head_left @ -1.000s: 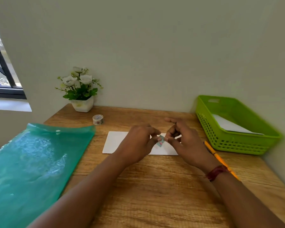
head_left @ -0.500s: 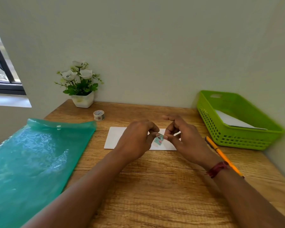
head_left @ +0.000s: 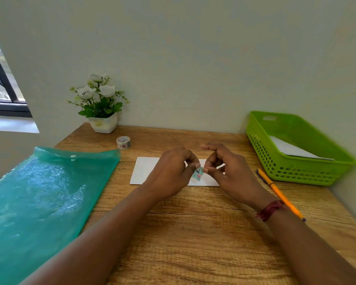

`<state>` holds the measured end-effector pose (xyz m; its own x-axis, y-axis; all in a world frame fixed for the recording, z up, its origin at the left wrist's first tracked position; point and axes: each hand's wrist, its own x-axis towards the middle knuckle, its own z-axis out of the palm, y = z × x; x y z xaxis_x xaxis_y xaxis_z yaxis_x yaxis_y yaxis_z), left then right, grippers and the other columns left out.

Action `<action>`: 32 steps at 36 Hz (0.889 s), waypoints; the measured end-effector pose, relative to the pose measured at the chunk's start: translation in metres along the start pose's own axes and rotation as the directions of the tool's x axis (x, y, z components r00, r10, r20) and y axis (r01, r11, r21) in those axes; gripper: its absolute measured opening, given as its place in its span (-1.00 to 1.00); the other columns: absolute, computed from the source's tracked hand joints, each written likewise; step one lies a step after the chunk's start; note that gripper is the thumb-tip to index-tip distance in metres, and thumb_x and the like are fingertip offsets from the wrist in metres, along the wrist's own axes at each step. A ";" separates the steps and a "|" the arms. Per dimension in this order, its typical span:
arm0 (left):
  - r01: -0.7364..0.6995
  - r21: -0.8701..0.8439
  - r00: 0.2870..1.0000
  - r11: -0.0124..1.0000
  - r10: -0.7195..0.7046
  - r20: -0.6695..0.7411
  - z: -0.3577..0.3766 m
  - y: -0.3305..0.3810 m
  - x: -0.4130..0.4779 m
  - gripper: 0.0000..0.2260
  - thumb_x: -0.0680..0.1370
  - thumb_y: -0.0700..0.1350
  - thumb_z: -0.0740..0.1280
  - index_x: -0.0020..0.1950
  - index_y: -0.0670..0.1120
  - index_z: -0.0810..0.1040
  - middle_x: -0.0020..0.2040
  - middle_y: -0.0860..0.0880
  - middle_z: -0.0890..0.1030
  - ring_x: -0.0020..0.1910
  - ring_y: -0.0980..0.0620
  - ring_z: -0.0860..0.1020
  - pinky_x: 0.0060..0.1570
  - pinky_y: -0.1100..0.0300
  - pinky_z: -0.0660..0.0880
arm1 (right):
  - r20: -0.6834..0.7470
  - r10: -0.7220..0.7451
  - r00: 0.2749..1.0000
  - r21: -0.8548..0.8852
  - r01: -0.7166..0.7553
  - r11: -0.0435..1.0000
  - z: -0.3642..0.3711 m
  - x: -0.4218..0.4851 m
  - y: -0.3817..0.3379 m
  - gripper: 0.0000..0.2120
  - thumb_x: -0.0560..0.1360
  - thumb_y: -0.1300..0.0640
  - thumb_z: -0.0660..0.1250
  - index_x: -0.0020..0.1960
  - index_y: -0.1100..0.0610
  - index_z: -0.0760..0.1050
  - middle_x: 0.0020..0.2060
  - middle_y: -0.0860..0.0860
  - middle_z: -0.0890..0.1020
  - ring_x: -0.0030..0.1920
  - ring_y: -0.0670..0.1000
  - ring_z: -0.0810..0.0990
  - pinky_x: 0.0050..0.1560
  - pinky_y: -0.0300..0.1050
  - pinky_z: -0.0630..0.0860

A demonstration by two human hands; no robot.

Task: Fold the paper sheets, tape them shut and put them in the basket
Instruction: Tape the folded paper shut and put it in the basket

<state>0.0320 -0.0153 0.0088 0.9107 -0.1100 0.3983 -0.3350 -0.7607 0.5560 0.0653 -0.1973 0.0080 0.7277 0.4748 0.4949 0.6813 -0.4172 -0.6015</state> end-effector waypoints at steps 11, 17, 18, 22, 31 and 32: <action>0.222 -0.240 0.961 0.945 -0.254 -0.110 0.002 0.006 0.002 -0.89 0.62 -0.05 0.33 0.01 -0.06 0.61 -0.11 0.17 0.56 -0.17 0.19 0.51 -0.34 0.52 0.39 | -0.171 0.369 0.914 0.216 -0.331 0.919 0.002 0.003 -0.002 -0.78 0.46 0.21 0.45 0.05 -0.03 0.57 -0.24 -0.05 0.65 -0.19 -0.06 0.63 -0.20 -0.09 0.52; 0.331 -0.405 0.917 0.852 -0.392 -0.077 0.006 0.009 0.002 -0.89 0.62 -0.02 0.32 -0.01 -0.01 0.62 -0.03 0.10 0.63 0.09 0.02 0.59 -0.30 0.39 0.44 | 0.025 0.598 0.801 0.364 -0.565 0.741 -0.004 0.003 -0.019 -0.87 0.49 0.10 0.42 -0.13 0.17 0.64 -0.25 0.11 0.71 -0.36 -0.02 0.57 -0.55 -0.28 0.30; 0.329 -0.405 0.915 0.853 -0.394 -0.086 0.006 0.009 0.001 -0.89 0.61 -0.02 0.33 -0.02 0.00 0.62 -0.06 0.13 0.62 0.05 0.04 0.60 -0.27 0.36 0.44 | 0.053 0.617 0.785 0.365 -0.591 0.719 -0.004 0.003 -0.022 -0.83 0.49 0.06 0.42 -0.13 0.17 0.65 -0.27 0.10 0.70 -0.37 -0.02 0.55 -0.56 -0.26 0.28; 0.310 -0.407 0.916 0.859 -0.384 -0.113 0.009 0.011 0.000 -0.89 0.61 -0.03 0.33 -0.05 -0.01 0.62 -0.12 0.15 0.61 -0.10 0.13 0.55 -0.28 0.36 0.40 | 0.123 0.648 0.752 0.353 -0.643 0.680 -0.001 0.001 -0.027 -0.78 0.47 0.02 0.42 -0.13 0.19 0.64 -0.29 0.11 0.69 -0.42 -0.02 0.51 -0.54 -0.26 0.20; 0.334 -0.497 0.900 0.800 -0.428 -0.083 0.008 0.012 -0.001 -0.91 0.60 0.01 0.35 -0.03 0.04 0.61 -0.04 0.08 0.65 0.07 0.01 0.60 -0.26 0.32 0.44 | 0.090 0.632 0.770 0.378 -0.613 0.693 0.003 0.002 -0.036 -0.86 0.49 0.12 0.43 -0.17 0.19 0.62 -0.30 0.10 0.70 -0.41 -0.01 0.52 -0.59 -0.30 0.27; 0.333 -0.500 0.900 0.800 -0.427 -0.084 0.009 0.012 -0.001 -0.91 0.60 0.01 0.35 -0.04 0.04 0.61 -0.04 0.08 0.65 0.06 0.01 0.60 -0.27 0.32 0.45 | 0.088 0.626 0.775 0.381 -0.607 0.698 0.003 0.002 -0.037 -0.86 0.49 0.14 0.42 -0.19 0.20 0.62 -0.30 0.11 0.70 -0.41 0.00 0.52 -0.59 -0.33 0.28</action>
<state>0.0292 -0.0296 0.0087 0.9428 0.2792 0.1823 -0.0859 -0.3250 0.9418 0.0412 -0.1789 0.0293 0.9834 0.1748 -0.0480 0.0036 -0.2837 -0.9589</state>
